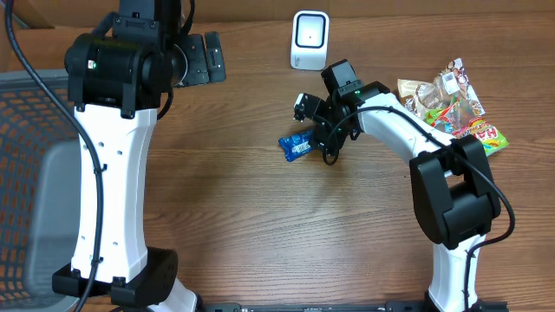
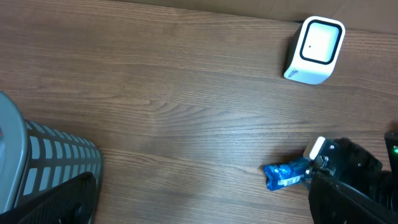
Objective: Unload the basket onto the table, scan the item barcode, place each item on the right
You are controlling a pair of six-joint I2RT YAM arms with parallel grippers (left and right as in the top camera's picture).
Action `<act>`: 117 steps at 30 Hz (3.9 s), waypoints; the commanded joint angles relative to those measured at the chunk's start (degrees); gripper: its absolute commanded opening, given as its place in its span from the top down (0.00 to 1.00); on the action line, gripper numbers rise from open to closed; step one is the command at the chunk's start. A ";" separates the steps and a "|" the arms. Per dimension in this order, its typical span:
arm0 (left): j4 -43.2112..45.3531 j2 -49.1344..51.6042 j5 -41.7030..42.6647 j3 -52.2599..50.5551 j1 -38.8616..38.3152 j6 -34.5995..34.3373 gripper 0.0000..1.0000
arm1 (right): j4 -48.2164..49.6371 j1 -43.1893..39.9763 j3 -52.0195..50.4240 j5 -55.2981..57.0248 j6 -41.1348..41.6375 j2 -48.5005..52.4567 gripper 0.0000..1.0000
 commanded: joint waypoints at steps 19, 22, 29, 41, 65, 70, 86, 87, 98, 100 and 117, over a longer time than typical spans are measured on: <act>0.24 0.07 -0.74 -0.11 -0.02 1.07 0.00 | -21.64 -0.26 2.16 -14.05 44.50 1.53 0.17; 0.24 0.07 -0.76 -0.09 -0.02 1.07 0.00 | -22.27 -0.81 3.19 -14.03 37.13 1.53 0.14; 0.24 0.07 -0.74 -0.09 -0.02 1.07 0.00 | -13.40 -1.64 3.48 -1.55 23.50 1.55 0.15; 0.24 0.07 -0.76 -0.09 -0.02 1.07 0.00 | -9.70 -1.62 -3.98 -10.54 15.39 1.60 0.30; 0.24 0.07 -0.74 -0.09 -0.02 1.07 0.00 | -18.16 -2.51 8.35 -13.11 35.15 0.98 0.96; 0.24 0.07 -0.74 -0.09 -0.02 1.07 0.00 | -11.58 -1.33 14.75 10.95 42.51 0.98 0.96; 0.24 0.07 -0.76 -0.11 -0.02 1.07 0.00 | 36.72 -0.22 14.78 42.29 11.65 2.60 0.96; 0.24 0.07 -0.76 -0.09 -0.02 1.07 0.00 | 38.62 -0.22 14.78 42.29 9.35 3.13 0.96; 0.24 0.07 -0.76 -0.11 -0.02 1.07 0.00 | 55.91 0.39 14.78 47.67 -12.94 13.86 0.96; 0.24 0.07 -0.76 -0.11 -0.02 1.07 0.00 | 56.04 0.46 14.78 47.34 -12.92 14.64 0.96; 0.24 0.07 -0.74 -0.11 -0.02 1.07 0.00 | 53.18 1.55 14.78 40.72 -19.39 15.69 0.96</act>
